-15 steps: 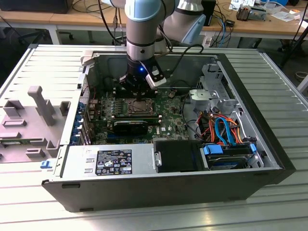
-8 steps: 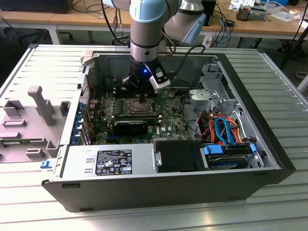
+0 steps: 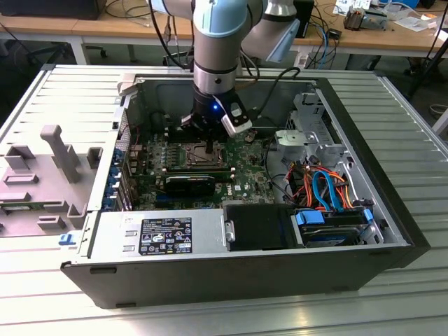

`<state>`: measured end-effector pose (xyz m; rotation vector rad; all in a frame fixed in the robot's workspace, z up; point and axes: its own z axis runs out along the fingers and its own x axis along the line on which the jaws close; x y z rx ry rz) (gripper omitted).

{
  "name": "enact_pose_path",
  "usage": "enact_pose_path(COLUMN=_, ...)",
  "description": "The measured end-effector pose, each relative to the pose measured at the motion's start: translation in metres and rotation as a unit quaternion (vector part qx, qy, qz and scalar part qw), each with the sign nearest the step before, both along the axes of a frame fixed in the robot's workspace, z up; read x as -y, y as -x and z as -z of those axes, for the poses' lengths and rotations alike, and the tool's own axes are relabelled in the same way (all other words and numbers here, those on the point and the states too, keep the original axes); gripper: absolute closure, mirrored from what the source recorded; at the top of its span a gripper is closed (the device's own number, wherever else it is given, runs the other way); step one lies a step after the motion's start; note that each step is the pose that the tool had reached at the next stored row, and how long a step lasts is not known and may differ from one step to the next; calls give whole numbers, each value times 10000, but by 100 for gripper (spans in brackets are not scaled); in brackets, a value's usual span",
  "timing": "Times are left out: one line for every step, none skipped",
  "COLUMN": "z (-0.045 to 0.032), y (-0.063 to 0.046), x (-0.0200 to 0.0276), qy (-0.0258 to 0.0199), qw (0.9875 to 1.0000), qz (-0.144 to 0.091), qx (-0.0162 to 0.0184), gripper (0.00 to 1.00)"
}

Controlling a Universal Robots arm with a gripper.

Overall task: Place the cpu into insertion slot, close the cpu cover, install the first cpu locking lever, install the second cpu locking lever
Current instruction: 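Install the first cpu locking lever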

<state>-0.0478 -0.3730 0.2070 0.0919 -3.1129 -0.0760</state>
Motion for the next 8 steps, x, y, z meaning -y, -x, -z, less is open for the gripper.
enact_pose_path(z=0, y=-2, x=13, qy=1, qw=10000, qz=2, qx=0, gripper=89)
enact_pose_path(z=0, y=-5, x=36, qy=2, qw=10000, qz=5, qx=-2, gripper=89)
enact_pose_path(z=0, y=-6, x=52, qy=2, qw=10000, qz=7, qx=-2, gripper=89)
enact_pose_path(z=0, y=-8, x=80, qy=3, qw=10000, qz=10, qx=-4, gripper=89)
enact_pose_path(z=0, y=-13, x=112, qy=3, qw=10000, qz=14, qx=-6, gripper=89)
enact_pose_path(z=0, y=-15, x=125, qy=3, qw=10000, qz=16, qx=-7, gripper=89)
enact_pose_path(z=0, y=-18, x=133, qy=3, qw=10000, qz=17, qx=-8, gripper=89)
enact_pose_path(z=-5, y=-22, x=136, qy=2, qw=10000, qz=17, qx=-7, gripper=89)
